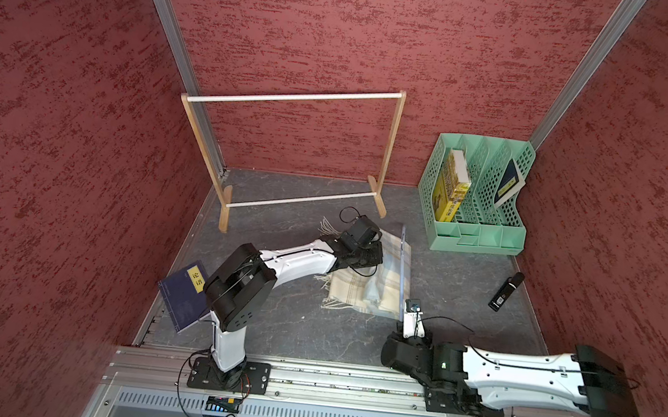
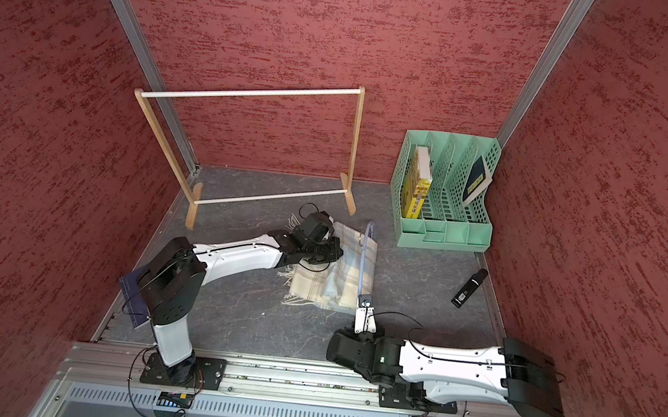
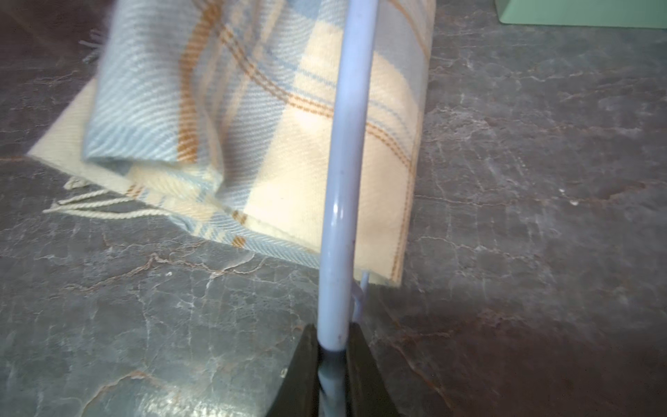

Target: Hang the scarf on the hanger

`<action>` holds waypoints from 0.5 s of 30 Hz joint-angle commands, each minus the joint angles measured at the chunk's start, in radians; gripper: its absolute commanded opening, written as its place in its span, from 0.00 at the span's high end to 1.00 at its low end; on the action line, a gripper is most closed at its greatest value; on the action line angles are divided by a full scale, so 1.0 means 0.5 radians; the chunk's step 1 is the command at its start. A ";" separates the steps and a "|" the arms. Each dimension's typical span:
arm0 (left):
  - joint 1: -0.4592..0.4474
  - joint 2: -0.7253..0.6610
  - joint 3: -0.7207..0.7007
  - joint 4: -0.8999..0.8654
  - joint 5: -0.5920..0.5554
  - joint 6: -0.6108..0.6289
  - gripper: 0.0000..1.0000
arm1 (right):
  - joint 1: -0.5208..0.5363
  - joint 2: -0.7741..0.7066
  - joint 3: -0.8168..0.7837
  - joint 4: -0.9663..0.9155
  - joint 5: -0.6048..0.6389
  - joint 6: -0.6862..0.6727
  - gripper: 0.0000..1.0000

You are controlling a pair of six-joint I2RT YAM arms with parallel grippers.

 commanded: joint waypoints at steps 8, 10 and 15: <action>0.136 -0.059 0.029 -0.201 0.153 0.185 1.00 | 0.003 -0.067 0.060 0.337 -0.067 -0.343 1.00; 0.161 -0.081 0.011 -0.238 0.172 0.215 1.00 | 0.001 -0.093 0.046 0.338 -0.055 -0.332 1.00; 0.225 -0.159 0.005 -0.335 0.173 0.298 1.00 | 0.002 -0.180 -0.066 0.425 -0.005 -0.240 1.00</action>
